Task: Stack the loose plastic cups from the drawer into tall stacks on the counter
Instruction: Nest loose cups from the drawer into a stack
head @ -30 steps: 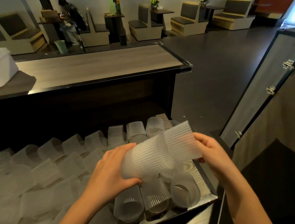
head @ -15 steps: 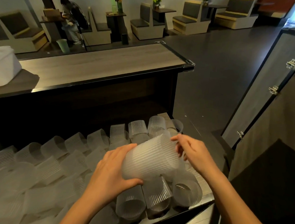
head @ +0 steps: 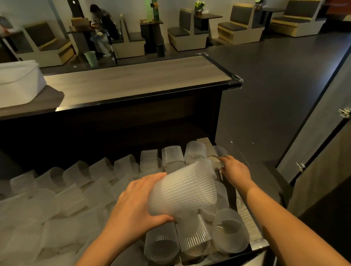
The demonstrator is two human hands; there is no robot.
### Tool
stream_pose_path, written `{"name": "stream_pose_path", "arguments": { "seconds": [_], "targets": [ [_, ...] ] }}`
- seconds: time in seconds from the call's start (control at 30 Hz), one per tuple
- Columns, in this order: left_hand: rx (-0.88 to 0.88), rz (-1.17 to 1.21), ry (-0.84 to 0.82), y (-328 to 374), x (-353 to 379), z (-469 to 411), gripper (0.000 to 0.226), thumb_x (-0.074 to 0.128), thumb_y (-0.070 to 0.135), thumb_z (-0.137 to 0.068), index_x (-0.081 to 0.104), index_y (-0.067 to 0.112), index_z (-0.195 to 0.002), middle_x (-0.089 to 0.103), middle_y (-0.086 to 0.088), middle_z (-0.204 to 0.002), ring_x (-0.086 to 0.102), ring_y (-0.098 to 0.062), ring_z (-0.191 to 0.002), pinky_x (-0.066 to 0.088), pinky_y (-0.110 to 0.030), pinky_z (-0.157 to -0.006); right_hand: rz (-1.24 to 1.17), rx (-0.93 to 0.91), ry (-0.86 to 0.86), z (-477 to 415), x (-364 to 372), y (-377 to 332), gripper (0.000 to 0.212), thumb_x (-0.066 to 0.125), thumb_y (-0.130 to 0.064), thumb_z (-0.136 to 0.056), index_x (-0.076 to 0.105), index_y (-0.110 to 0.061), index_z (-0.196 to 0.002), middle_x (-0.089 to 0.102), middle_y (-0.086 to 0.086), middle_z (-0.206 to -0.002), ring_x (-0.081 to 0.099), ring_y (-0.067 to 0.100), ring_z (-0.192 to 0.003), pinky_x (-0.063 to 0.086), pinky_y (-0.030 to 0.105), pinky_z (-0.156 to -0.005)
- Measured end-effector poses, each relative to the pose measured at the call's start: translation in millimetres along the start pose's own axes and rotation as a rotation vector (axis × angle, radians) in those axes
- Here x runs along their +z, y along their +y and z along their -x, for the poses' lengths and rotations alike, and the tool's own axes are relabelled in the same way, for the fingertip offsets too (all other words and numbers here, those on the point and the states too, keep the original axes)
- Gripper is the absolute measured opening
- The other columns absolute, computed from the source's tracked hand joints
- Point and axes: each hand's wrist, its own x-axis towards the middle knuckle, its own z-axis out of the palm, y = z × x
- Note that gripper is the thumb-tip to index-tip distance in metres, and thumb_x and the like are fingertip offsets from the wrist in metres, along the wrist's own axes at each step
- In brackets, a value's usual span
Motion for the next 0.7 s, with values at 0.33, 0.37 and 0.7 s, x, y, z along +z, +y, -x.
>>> {"name": "stream_pose_path", "arguments": {
  "seconds": [0.33,0.37,0.7],
  "targets": [
    [-0.012,0.009,0.031,-1,-4,1,0.074,0.059,0.069,-0.051,0.021,0.063,-0.114,0.026,0.045,-0.117,0.028,0.005,-0.115,0.032,-0.029,-0.099,-0.002,-0.015,0.107,6,-4,7,0.022,0.050,-0.015,-0.091,0.061,-0.016,-0.111,0.060,0.006,-0.108,0.060,0.025,-0.098,0.052,0.038,-0.081],
    [-0.012,0.018,0.031,-2,-4,0,0.074,0.063,0.065,-0.053,0.022,0.063,-0.115,0.027,0.044,-0.118,0.029,0.004,-0.115,0.032,-0.030,-0.099,-0.050,-0.002,0.141,11,-8,7,0.021,0.048,-0.015,-0.092,0.062,-0.015,-0.108,0.061,0.006,-0.107,0.060,0.025,-0.097,0.052,0.039,-0.079],
    [-0.017,0.042,0.041,-5,-1,-6,0.078,0.071,0.057,-0.059,0.021,0.060,-0.118,0.026,0.043,-0.116,0.029,0.002,-0.115,0.034,-0.034,-0.100,-0.799,0.038,0.405,102,-98,-31,0.019,0.055,-0.014,-0.088,0.062,-0.031,-0.092,0.063,-0.014,-0.093,0.057,-0.001,-0.082,0.045,0.009,-0.065]
  ]
}}
